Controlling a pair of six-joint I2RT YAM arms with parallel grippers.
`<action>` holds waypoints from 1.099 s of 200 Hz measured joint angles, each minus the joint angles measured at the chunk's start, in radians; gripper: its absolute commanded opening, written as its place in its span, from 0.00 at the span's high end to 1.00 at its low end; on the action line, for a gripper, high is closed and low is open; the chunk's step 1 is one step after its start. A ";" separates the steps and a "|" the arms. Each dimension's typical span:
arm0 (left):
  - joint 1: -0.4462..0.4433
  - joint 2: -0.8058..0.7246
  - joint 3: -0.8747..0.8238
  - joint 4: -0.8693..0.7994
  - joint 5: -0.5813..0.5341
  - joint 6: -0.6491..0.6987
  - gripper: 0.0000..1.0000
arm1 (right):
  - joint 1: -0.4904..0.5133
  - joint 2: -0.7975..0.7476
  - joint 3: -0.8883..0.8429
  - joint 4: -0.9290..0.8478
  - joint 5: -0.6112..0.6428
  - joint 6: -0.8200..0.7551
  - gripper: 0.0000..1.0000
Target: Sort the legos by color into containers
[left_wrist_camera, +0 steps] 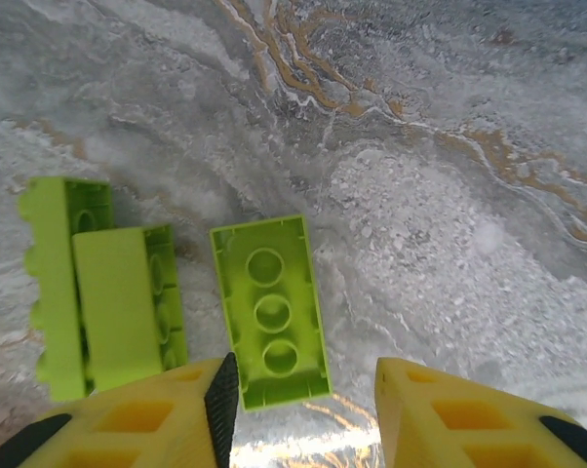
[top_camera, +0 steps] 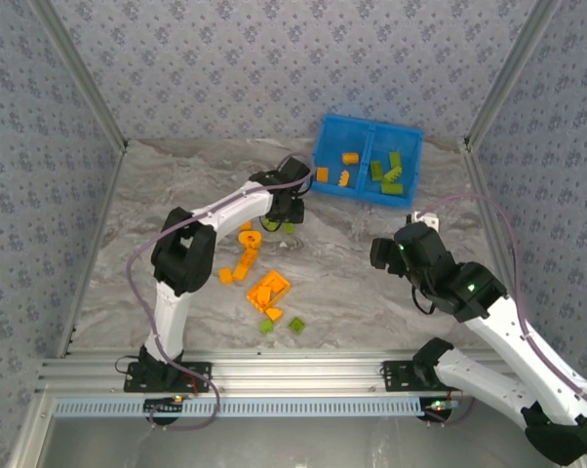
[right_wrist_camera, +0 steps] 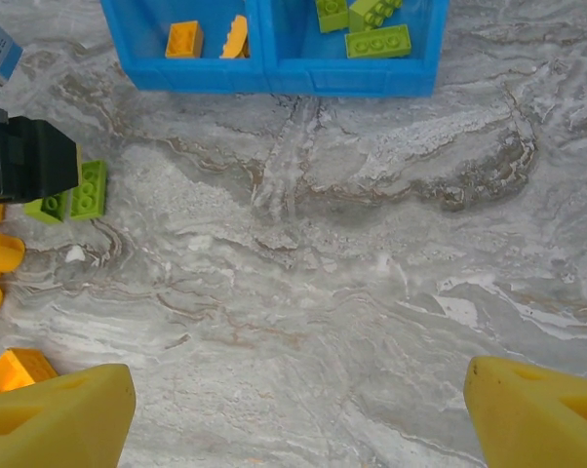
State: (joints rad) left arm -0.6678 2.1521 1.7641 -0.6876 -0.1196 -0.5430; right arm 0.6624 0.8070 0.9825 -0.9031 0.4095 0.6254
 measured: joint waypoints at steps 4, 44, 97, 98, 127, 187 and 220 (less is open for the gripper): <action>0.000 0.013 0.008 -0.002 0.000 -0.001 0.52 | 0.000 0.003 0.000 0.000 0.000 0.000 0.09; 0.000 0.091 0.067 -0.020 -0.012 -0.008 0.43 | 0.000 0.006 0.000 0.000 0.000 0.001 0.09; -0.001 0.104 0.074 -0.017 -0.016 -0.016 0.49 | 0.000 0.006 -0.012 0.001 -0.002 0.015 0.08; -0.001 0.104 0.074 -0.017 -0.016 -0.016 0.49 | 0.000 0.006 -0.012 0.001 -0.002 0.015 0.08; -0.002 0.108 0.051 0.000 -0.023 -0.025 0.54 | 0.000 0.006 -0.012 0.001 -0.002 0.015 0.08; -0.024 0.116 0.019 -0.006 -0.110 -0.008 0.68 | 0.000 0.006 -0.012 0.001 -0.005 0.023 0.08; -0.034 0.106 0.002 0.018 -0.104 -0.001 0.89 | 0.000 0.006 -0.012 0.000 -0.012 0.027 0.08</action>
State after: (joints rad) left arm -0.7021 2.2585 1.7664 -0.6701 -0.2237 -0.5442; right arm 0.6624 0.8131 0.9703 -0.9028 0.3973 0.6521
